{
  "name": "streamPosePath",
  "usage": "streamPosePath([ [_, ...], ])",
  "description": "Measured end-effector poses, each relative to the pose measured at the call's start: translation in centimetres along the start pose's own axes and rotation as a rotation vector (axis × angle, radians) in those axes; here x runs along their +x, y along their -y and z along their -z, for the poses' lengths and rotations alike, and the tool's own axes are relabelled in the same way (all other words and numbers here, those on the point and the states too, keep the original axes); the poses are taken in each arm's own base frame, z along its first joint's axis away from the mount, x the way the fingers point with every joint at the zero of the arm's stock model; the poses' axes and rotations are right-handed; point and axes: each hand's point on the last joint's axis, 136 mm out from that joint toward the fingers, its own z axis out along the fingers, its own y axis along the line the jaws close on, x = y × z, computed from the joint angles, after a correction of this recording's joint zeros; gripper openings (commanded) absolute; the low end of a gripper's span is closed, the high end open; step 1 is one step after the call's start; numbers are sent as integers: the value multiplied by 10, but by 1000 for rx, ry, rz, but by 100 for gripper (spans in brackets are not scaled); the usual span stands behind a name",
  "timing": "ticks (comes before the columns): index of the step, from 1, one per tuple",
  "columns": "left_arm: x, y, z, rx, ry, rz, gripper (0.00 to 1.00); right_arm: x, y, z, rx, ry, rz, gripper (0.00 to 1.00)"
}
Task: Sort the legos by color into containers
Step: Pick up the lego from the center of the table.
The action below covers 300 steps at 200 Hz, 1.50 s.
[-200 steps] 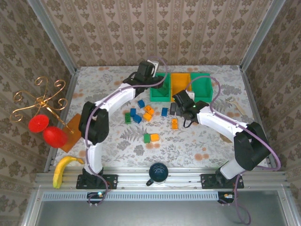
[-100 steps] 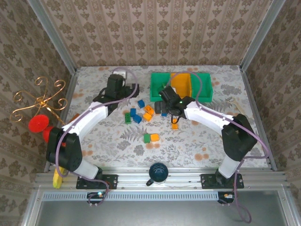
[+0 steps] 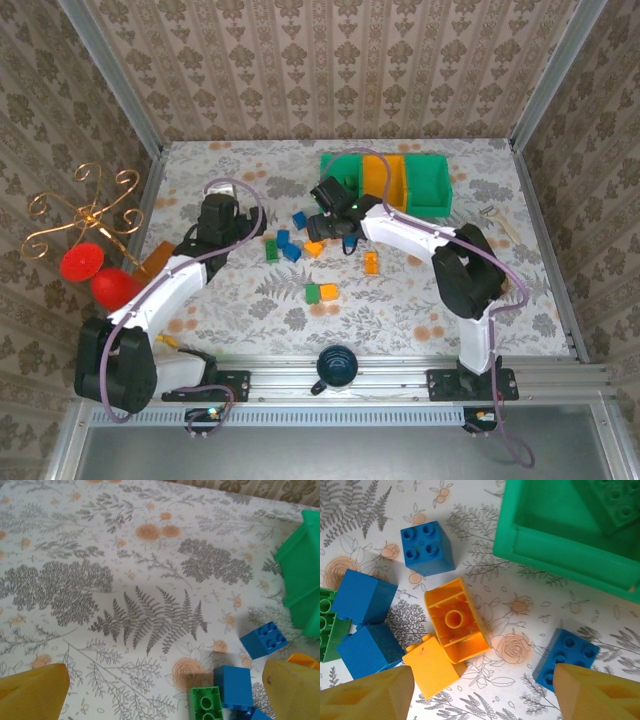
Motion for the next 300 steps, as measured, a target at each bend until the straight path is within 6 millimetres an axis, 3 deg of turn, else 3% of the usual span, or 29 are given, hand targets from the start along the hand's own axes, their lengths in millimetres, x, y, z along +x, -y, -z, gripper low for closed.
streamPosePath([
  [27, 11, -5, -2, -13, -25, 7, 100, -3, -8, -10, -13, -20, 39, 67],
  [173, 13, -11, -7, -21, -36, 25, 100, 1, -17, -56, 6, -124, 132, 62],
  [220, 15, -10, -8, -16, -44, 32, 100, 7, -15, -66, 15, -152, 138, 53],
  [300, 20, -9, -12, -11, -64, 32, 100, 7, -16, -66, 16, -151, 137, 31],
])
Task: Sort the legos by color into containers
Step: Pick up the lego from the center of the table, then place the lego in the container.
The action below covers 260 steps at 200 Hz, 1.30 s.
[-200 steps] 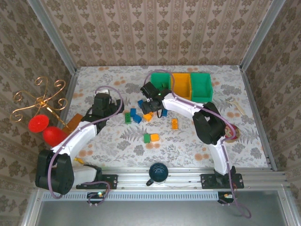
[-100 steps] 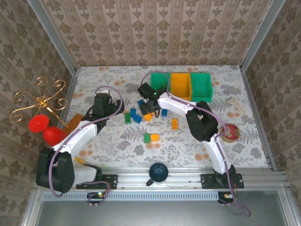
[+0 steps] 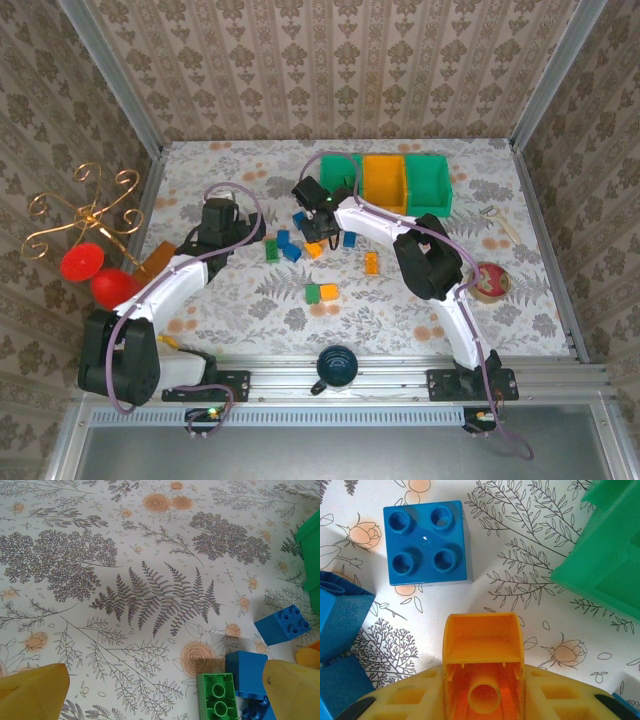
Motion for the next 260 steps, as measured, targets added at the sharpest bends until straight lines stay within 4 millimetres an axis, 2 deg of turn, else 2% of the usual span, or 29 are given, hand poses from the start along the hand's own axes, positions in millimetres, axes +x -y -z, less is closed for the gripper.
streamPosePath([
  [38, 0, 0, 0, 0, 0, 0, 100, 11, 4, 6, 4, -7, -10, 24],
  [65, 0, 0, 0, 0, 0, 0, 100, 24, 11, 19, 17, -16, -25, 19],
  [133, 0, 0, 0, 6, -2, 3, 100, 19, 41, 88, 97, 112, -110, 16],
  [159, 0, 1, 0, 11, -4, 3, 100, 12, 59, 108, 132, 160, -148, 16],
  [187, 1, 1, 0, 13, -5, 3, 100, 8, 84, 120, 173, 188, -201, 16],
  [260, 1, 2, 0, 20, -8, 6, 100, 5, 153, 125, 244, 197, -352, 14],
])
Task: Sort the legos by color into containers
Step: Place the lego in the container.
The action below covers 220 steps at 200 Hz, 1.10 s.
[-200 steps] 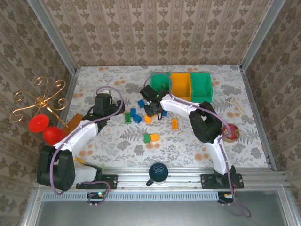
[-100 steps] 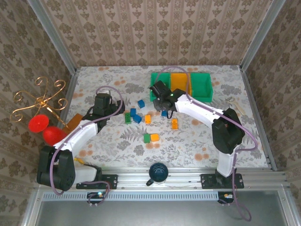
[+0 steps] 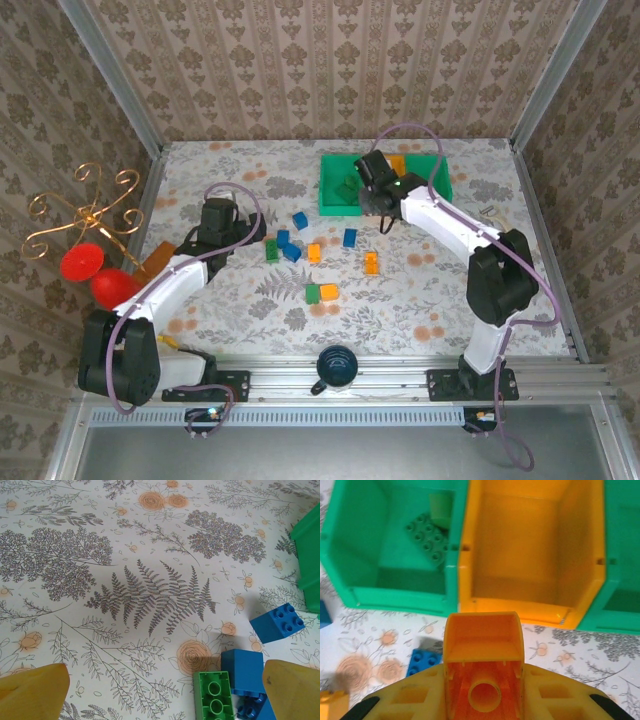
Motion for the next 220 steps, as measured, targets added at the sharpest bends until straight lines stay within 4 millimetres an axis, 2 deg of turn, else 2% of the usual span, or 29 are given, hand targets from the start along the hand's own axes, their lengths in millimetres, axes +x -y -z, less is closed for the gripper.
streamPosePath([
  [31, 0, 0, 0, 0, 0, 2, 100, -9, 24, -6, 30, 2, -47, 14],
  [51, 1, 0, 0, 0, -3, 4, 100, -21, 32, -9, 39, 15, -66, 14],
  [88, 4, -1, -1, -3, -9, 3, 100, -40, 32, -27, 44, 31, -62, 14],
  [151, 3, -3, 0, -6, -4, 7, 100, -64, 24, -71, 54, 31, -32, 17],
  [177, 4, -5, 1, -7, -5, 8, 100, -65, 24, -87, 63, 16, -30, 24],
  [220, 5, -7, 1, -12, -7, 11, 100, -56, 29, -100, 79, -18, -19, 42],
])
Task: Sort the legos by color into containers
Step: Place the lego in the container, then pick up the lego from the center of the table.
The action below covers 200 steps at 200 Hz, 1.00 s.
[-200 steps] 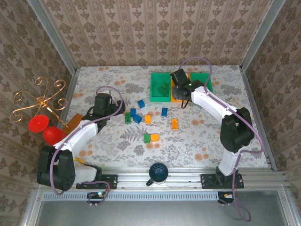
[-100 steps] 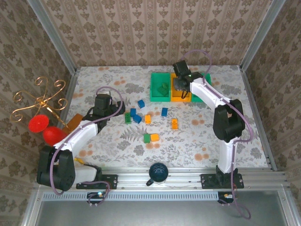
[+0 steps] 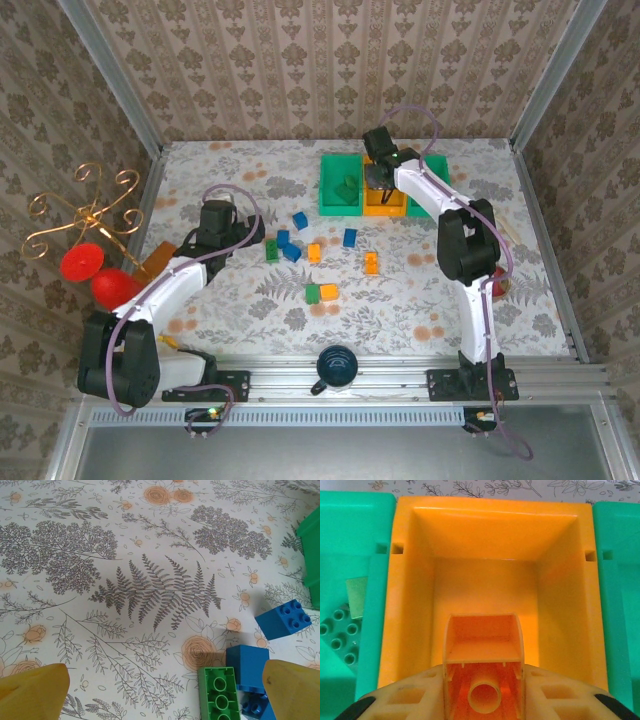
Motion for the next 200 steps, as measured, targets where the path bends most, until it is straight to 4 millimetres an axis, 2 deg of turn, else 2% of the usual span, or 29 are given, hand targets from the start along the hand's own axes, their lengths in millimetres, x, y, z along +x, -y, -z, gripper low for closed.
streamPosePath([
  [34, 2, -2, 0, -4, -4, 1, 100, 2, 0, -1, -1, -6, 10, 52],
  [108, 2, -2, 0, -4, -4, 1, 100, 7, -2, 5, -26, -18, 12, 57],
  [130, 2, -2, 0, -4, -4, 1, 100, 9, -1, 20, -42, -14, 13, 59],
  [163, 1, -2, -1, -4, -4, 2, 100, 12, 0, 54, -60, 17, 19, 62],
  [200, 1, -3, -1, -6, -3, 4, 100, 33, 0, 86, -70, 27, 25, 66],
])
